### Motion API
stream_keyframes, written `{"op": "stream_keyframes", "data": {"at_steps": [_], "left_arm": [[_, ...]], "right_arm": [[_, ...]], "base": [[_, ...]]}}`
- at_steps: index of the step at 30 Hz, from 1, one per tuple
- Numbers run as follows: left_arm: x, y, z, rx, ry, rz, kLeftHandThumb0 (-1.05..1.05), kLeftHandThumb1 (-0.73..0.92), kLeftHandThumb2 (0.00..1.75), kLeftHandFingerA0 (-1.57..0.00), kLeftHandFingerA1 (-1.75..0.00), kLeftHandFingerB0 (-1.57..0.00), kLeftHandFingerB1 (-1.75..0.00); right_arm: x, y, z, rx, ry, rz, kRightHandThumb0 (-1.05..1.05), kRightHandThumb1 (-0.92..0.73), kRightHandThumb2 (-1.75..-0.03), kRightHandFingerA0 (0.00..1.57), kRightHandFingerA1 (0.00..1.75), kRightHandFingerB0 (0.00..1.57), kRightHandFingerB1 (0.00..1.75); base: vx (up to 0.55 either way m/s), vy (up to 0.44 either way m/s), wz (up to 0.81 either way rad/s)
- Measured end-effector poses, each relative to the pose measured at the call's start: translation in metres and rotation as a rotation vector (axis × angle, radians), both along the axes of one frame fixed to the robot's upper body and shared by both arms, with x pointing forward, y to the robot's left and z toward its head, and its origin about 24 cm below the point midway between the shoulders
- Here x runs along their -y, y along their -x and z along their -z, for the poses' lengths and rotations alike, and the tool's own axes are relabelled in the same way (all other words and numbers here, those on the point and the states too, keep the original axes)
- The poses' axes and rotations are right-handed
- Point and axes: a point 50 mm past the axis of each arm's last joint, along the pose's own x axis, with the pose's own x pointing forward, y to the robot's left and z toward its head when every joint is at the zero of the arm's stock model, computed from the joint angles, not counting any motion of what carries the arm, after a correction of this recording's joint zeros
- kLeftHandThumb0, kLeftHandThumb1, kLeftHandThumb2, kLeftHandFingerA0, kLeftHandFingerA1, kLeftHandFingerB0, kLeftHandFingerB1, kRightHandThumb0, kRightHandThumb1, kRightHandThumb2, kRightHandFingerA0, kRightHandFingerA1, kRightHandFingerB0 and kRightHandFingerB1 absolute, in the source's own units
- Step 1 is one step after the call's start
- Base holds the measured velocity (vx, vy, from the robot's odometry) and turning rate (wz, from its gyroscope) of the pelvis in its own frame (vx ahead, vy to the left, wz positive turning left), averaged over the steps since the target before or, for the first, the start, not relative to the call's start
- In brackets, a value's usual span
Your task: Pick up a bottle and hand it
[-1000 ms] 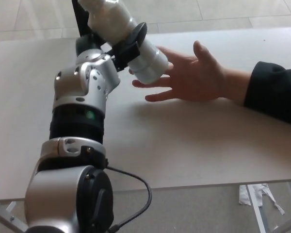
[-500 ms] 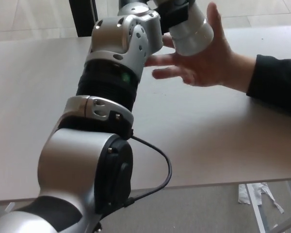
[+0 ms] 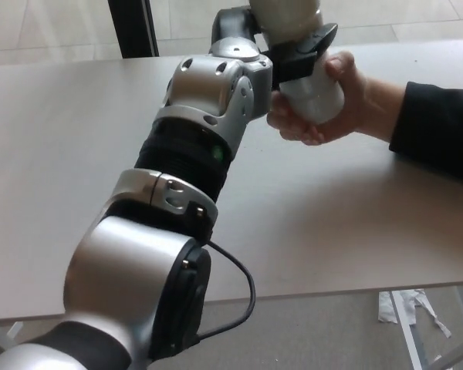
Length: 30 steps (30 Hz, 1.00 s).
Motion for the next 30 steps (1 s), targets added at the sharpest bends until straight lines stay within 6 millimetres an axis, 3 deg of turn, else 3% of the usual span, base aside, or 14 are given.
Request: {"op": "stream_keyframes", "data": {"at_steps": [2, 3, 4, 5, 9, 10, 11, 13, 16, 18, 21, 22, 24, 30], "left_arm": [[0.001, 0.000, 0.001, 0.002, -0.009, 0.007, -0.37, 0.56, 0.96, -1.24, -1.40, -0.77, -1.10], [0.001, 0.001, 0.001, 0.002, -0.013, 0.009, -0.32, 0.73, 0.61, -1.03, -1.21, -0.21, -0.48], [0.002, 0.001, 0.001, 0.003, -0.015, 0.011, -0.43, 0.70, 0.61, -0.86, -0.81, -0.20, -0.36], [0.002, 0.001, 0.001, 0.004, -0.020, 0.014, -0.61, 0.48, 0.83, -0.69, -0.86, -0.04, -0.26], [0.005, 0.002, 0.000, 0.009, -0.033, 0.034, -0.74, 0.42, 0.77, -0.09, -0.50, 0.00, 0.00], [0.006, 0.003, -0.002, 0.017, -0.032, 0.049, -0.77, 0.52, 0.56, -0.05, -0.41, 0.00, 0.00], [0.007, 0.003, -0.003, 0.022, -0.033, 0.062, -0.99, 0.58, 0.93, 0.00, -0.32, 0.00, -0.01], [0.009, 0.004, -0.007, 0.037, -0.033, 0.100, -0.91, 0.54, 0.87, 0.00, -0.44, 0.00, 0.00], [0.010, 0.005, -0.014, 0.065, -0.032, 0.147, -0.91, 0.53, 0.85, -0.03, -0.39, 0.00, 0.00], [0.009, 0.006, -0.018, 0.081, -0.029, 0.165, -0.96, 0.55, 0.88, 0.00, -0.05, 0.00, 0.00], [0.002, 0.008, -0.031, 0.139, -0.017, 0.193, -0.94, 0.54, 0.87, -0.05, -0.25, 0.00, 0.00], [-0.002, 0.009, -0.035, 0.160, -0.016, 0.194, -0.86, 0.45, 0.84, -0.02, -0.46, 0.00, 0.00], [-0.011, 0.010, -0.041, 0.197, -0.009, 0.190, -0.93, 0.54, 0.92, -0.06, -0.34, 0.00, 0.00], [-0.056, 0.015, -0.040, 0.254, 0.013, 0.125, -0.87, 0.49, 0.88, -0.02, -0.26, 0.00, 0.00]], "right_arm": [[0.000, 0.000, 0.000, 0.000, 0.000, 0.000, -0.72, -0.44, -0.87, 1.11, 1.29, 0.44, 0.59], [0.000, 0.000, 0.000, 0.000, 0.000, 0.000, -0.70, -0.44, -0.87, 1.16, 1.30, 0.44, 0.60], [0.000, 0.000, 0.000, 0.000, 0.000, 0.000, -0.70, -0.44, -0.87, 1.12, 1.28, 0.44, 0.60], [0.000, 0.000, 0.000, 0.000, 0.000, 0.000, -0.72, -0.44, -0.87, 1.13, 1.31, 0.44, 0.60], [0.000, 0.000, 0.000, 0.000, 0.001, 0.002, -0.71, -0.54, -0.60, 1.10, 1.44, 0.50, 0.54], [0.000, 0.000, 0.000, 0.000, 0.001, 0.003, -0.73, -0.42, -0.86, 1.18, 1.36, 0.45, 0.61], [0.000, 0.000, 0.000, 0.000, 0.000, 0.004, -0.72, -0.43, -0.87, 1.20, 1.33, 0.44, 0.61], [0.000, 0.000, 0.000, -0.001, -0.001, 0.006, -0.69, -0.56, -0.57, 1.13, 1.44, 0.49, 0.52], [0.000, 0.001, 0.000, -0.003, -0.001, 0.007, -0.67, -0.43, -0.86, 1.12, 1.24, 0.47, 0.62], [0.000, 0.001, 0.000, -0.003, -0.001, 0.008, -0.65, -0.58, -0.58, 1.08, 1.23, 0.51, 0.53], [0.001, 0.001, 0.001, -0.004, -0.001, 0.010, -0.68, -0.56, -0.57, 1.10, 1.25, 0.52, 0.54], [0.001, 0.002, 0.001, -0.004, -0.002, 0.010, -0.72, -0.43, -0.86, 1.14, 1.31, 0.43, 0.61], [0.001, 0.002, 0.001, -0.005, -0.002, 0.011, -0.69, -0.58, -0.57, 1.08, 1.42, 0.46, 0.53], [0.001, 0.003, 0.001, -0.006, -0.002, 0.013, -0.67, -0.56, -0.58, 1.07, 1.29, 0.48, 0.55]], "base": [[0.00, 0.000, 0.00], [0.00, 0.000, 0.00], [0.00, 0.000, 0.00], [0.00, 0.000, 0.00], [0.00, 0.000, 0.00], [0.00, 0.000, 0.00], [0.00, 0.000, 0.00], [0.00, 0.000, 0.00], [0.00, 0.000, 0.00], [0.00, 0.000, 0.00], [0.00, 0.000, 0.00], [0.00, 0.000, 0.00], [0.00, 0.000, 0.00], [0.00, 0.000, 0.00]]}}
